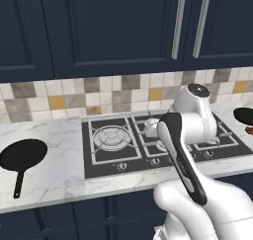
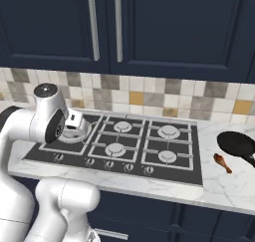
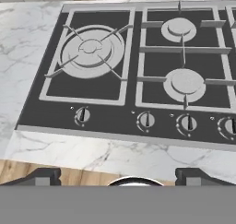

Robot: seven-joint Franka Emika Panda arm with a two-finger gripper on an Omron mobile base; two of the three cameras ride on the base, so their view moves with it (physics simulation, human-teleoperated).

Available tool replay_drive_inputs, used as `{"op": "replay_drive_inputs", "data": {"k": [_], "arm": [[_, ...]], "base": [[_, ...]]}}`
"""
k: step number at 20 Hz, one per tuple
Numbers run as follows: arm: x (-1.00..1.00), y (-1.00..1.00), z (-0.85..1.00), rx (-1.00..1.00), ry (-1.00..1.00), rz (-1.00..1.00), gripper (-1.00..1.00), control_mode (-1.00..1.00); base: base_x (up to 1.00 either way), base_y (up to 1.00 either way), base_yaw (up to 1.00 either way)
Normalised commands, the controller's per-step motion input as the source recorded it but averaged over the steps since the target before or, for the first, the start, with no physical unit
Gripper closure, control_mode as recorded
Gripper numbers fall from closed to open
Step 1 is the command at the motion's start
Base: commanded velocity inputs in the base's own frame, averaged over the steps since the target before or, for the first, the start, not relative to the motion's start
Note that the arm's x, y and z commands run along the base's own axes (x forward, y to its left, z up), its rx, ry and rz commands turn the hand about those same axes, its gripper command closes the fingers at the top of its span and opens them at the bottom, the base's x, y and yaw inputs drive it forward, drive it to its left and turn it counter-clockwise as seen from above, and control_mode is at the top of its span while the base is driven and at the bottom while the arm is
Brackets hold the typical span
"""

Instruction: Place both pans onto different burners. Then place the cucumber and the chicken drumstick on different pans.

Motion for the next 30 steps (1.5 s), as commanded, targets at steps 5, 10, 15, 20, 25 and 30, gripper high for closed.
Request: {"op": "replay_drive_inputs", "data": {"k": [5,10,15,20,25,30], "arm": [[0.0,0.57,-0.23,0.0,0.0,0.0,-1.0,-1.0],[0.0,0.55,-0.16,0.0,0.0,0.0,-1.0,-1.0],[0.0,0.48,-0.11,0.0,0.0,0.0,-1.0,-1.0],[0.0,0.45,-0.01,0.0,0.0,0.0,-1.0,-1.0],[0.0,0.39,0.0,0.01,0.0,0.0,-1.0,-1.0],[0.0,0.46,0.0,0.02,0.0,0.0,-1.0,-1.0]], "base": [[0.0,0.0,0.0],[0.0,0.0,0.0],[0.0,0.0,0.0],[0.0,0.0,0.0],[0.0,0.0,0.0],[0.0,0.0,0.0]]}}
